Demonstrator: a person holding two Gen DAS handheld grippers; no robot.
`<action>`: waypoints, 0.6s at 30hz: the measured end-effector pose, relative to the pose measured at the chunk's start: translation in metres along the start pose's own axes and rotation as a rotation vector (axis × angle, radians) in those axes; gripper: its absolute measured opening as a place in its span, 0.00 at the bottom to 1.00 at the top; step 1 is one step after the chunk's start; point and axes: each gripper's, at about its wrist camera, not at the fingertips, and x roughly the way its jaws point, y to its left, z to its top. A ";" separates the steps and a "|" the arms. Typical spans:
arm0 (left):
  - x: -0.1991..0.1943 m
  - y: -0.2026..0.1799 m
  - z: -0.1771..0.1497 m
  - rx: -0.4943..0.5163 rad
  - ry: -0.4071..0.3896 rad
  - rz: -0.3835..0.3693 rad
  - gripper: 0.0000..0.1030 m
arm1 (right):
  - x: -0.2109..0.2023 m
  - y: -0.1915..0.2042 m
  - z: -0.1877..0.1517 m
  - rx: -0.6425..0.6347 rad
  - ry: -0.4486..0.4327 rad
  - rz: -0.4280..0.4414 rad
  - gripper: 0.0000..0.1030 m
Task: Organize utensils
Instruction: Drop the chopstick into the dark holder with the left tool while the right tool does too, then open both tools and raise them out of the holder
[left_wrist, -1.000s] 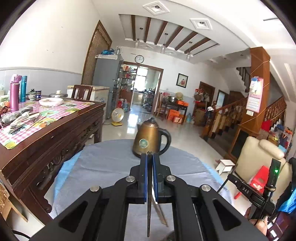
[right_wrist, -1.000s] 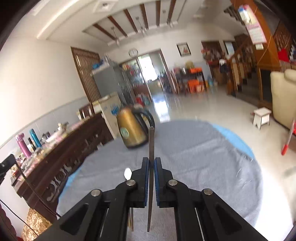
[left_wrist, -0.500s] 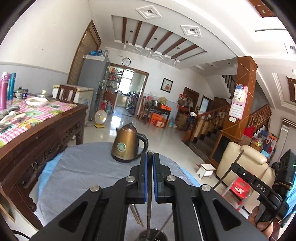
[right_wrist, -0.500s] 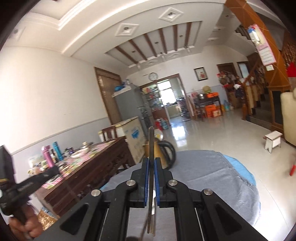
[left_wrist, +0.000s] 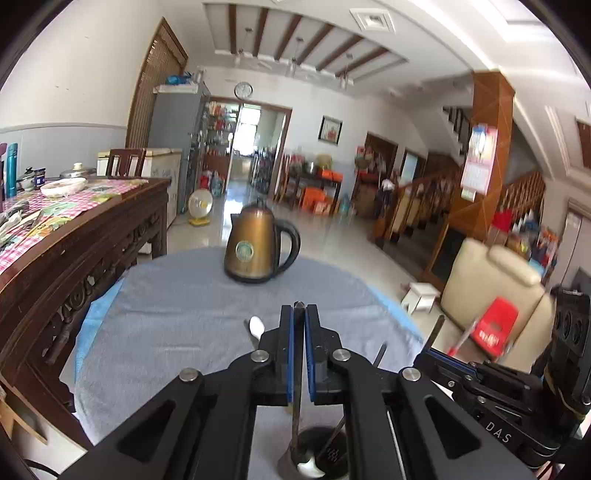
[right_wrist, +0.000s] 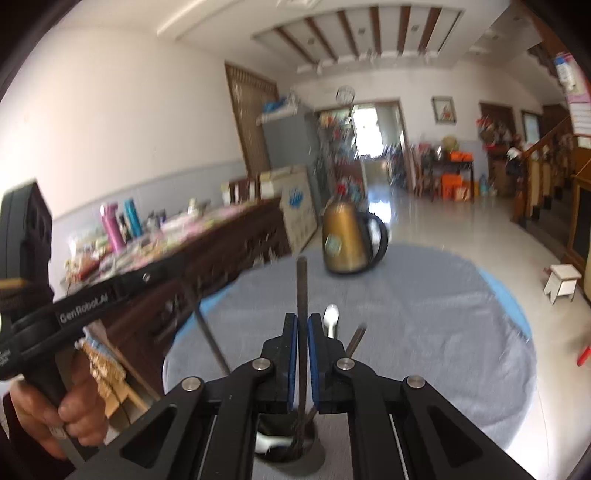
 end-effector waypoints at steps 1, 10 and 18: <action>0.001 0.001 -0.002 0.005 0.010 0.005 0.09 | 0.004 -0.003 -0.003 0.002 0.018 -0.003 0.07; -0.031 0.016 0.002 0.013 -0.036 0.071 0.63 | -0.004 -0.034 0.000 0.107 0.016 0.005 0.22; -0.059 0.019 0.002 0.090 -0.062 0.293 0.77 | -0.015 -0.049 0.005 0.157 0.000 -0.016 0.26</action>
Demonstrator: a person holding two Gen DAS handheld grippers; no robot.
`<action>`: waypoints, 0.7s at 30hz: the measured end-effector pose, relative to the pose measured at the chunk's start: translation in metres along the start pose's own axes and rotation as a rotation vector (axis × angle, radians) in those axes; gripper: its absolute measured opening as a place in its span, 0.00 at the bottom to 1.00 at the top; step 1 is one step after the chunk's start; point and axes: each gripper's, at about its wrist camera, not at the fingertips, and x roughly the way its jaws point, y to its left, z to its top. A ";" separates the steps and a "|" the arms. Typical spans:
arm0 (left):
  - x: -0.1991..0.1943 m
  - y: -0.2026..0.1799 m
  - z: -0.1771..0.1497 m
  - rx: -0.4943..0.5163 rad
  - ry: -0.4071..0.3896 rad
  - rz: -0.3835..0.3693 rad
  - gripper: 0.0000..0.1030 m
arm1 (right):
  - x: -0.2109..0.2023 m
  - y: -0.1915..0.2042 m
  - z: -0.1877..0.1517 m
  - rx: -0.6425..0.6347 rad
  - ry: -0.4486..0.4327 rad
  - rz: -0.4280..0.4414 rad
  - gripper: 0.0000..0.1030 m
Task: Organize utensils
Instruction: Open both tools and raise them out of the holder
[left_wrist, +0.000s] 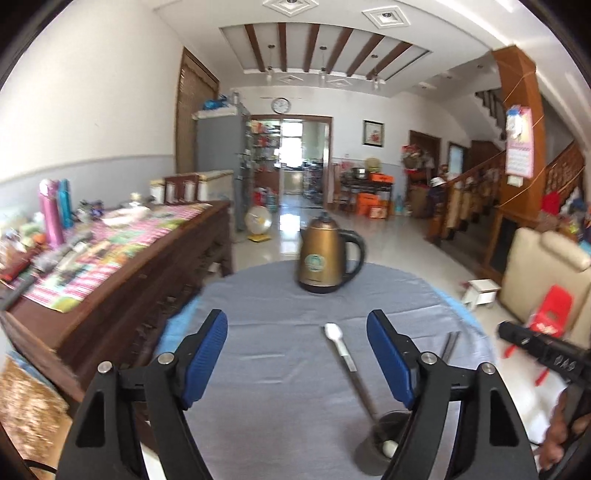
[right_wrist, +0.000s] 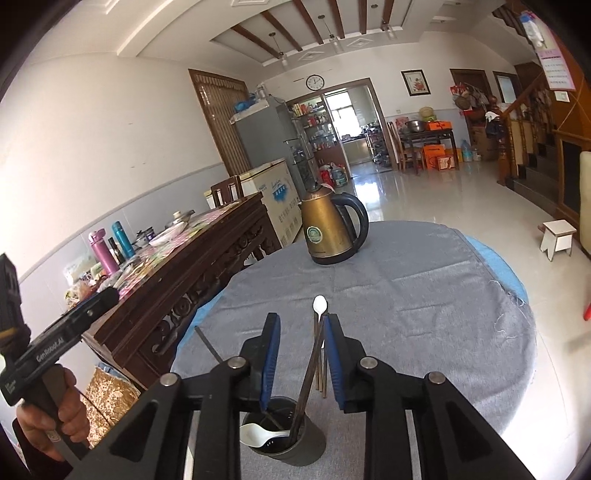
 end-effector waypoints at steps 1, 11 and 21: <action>-0.003 0.000 0.000 0.010 -0.001 0.029 0.77 | -0.001 0.001 0.000 -0.005 -0.003 -0.004 0.26; -0.034 0.004 0.004 0.109 -0.074 0.221 0.88 | -0.023 0.021 -0.001 -0.045 -0.046 -0.011 0.60; -0.040 0.019 -0.005 0.100 -0.021 0.246 0.91 | -0.026 0.039 -0.003 -0.078 -0.053 -0.012 0.60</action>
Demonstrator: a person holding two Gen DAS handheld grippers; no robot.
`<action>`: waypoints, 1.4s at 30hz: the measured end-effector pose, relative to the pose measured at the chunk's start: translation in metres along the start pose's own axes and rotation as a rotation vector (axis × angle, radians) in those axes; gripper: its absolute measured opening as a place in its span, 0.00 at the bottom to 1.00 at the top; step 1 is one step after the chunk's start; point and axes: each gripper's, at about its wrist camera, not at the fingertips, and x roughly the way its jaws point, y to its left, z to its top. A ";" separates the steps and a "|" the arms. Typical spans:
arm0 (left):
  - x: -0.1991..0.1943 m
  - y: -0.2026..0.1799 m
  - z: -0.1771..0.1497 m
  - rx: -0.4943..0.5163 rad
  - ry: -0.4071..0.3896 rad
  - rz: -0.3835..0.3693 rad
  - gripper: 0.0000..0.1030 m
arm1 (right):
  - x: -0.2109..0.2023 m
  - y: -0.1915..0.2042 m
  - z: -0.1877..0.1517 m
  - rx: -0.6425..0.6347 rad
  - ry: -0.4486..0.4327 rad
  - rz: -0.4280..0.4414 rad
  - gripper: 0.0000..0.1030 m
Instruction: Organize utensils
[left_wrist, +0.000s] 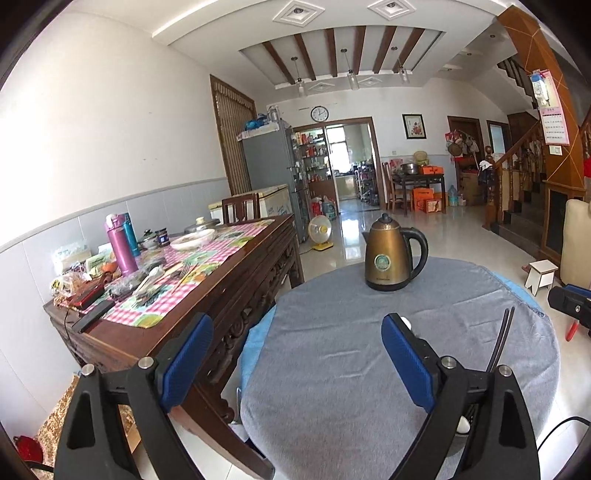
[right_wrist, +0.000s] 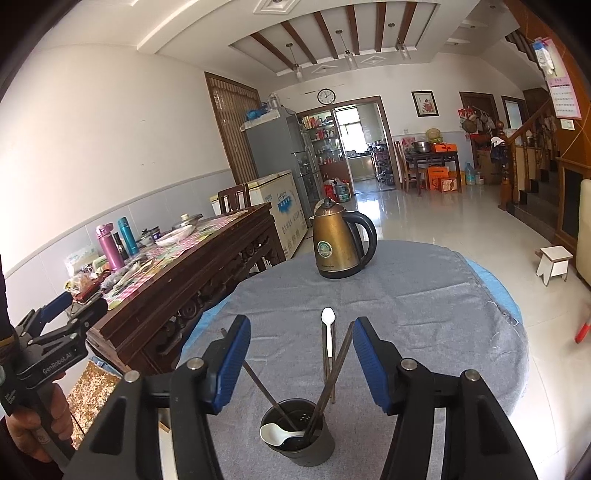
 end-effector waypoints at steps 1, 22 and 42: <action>0.001 0.000 -0.001 0.002 0.007 0.003 0.93 | 0.000 0.001 -0.001 -0.002 0.003 0.000 0.60; 0.006 -0.067 -0.037 0.146 0.165 -0.070 0.97 | 0.004 -0.019 -0.036 0.044 0.075 -0.018 0.61; 0.019 -0.085 -0.051 0.168 0.239 -0.118 0.97 | 0.022 -0.019 -0.057 -0.091 0.139 -0.270 0.61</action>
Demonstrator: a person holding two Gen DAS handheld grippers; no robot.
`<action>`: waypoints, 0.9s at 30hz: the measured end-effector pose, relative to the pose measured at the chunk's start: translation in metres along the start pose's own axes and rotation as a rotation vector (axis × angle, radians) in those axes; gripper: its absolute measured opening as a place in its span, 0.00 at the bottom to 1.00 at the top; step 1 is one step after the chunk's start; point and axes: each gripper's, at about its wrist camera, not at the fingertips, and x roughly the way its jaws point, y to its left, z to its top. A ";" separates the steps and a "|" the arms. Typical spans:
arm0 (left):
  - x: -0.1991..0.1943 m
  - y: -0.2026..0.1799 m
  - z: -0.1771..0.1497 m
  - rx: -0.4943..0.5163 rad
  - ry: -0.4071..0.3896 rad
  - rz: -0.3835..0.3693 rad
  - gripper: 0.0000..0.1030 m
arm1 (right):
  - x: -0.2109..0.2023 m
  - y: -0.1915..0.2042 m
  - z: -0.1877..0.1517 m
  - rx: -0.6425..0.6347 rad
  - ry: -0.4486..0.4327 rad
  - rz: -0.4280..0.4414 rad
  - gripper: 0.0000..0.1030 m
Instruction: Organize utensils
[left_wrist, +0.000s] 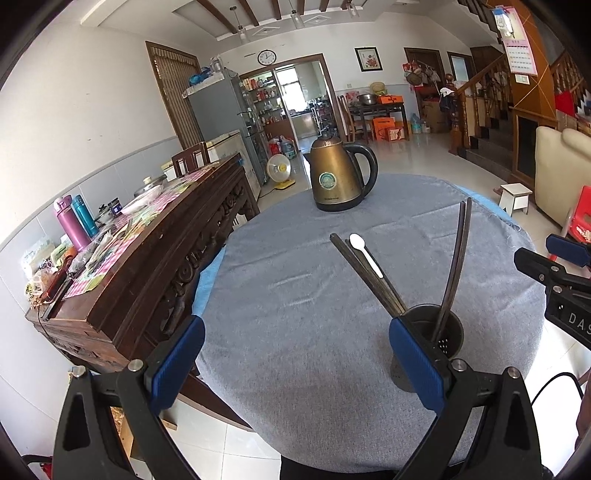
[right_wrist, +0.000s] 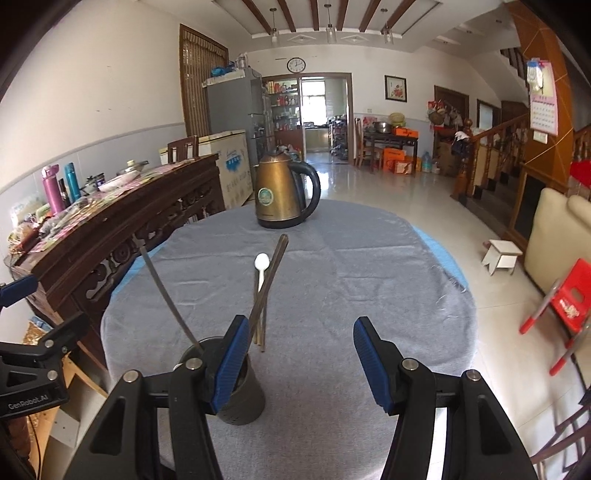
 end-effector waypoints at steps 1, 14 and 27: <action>0.000 0.000 0.000 0.000 -0.002 0.000 0.97 | 0.000 0.000 0.000 -0.004 -0.001 -0.012 0.61; 0.009 -0.001 0.002 -0.025 0.009 -0.010 0.97 | 0.002 -0.010 -0.003 -0.009 0.003 -0.090 0.61; 0.015 -0.006 0.002 -0.018 0.018 -0.015 0.97 | 0.009 -0.028 -0.007 0.026 0.019 -0.137 0.61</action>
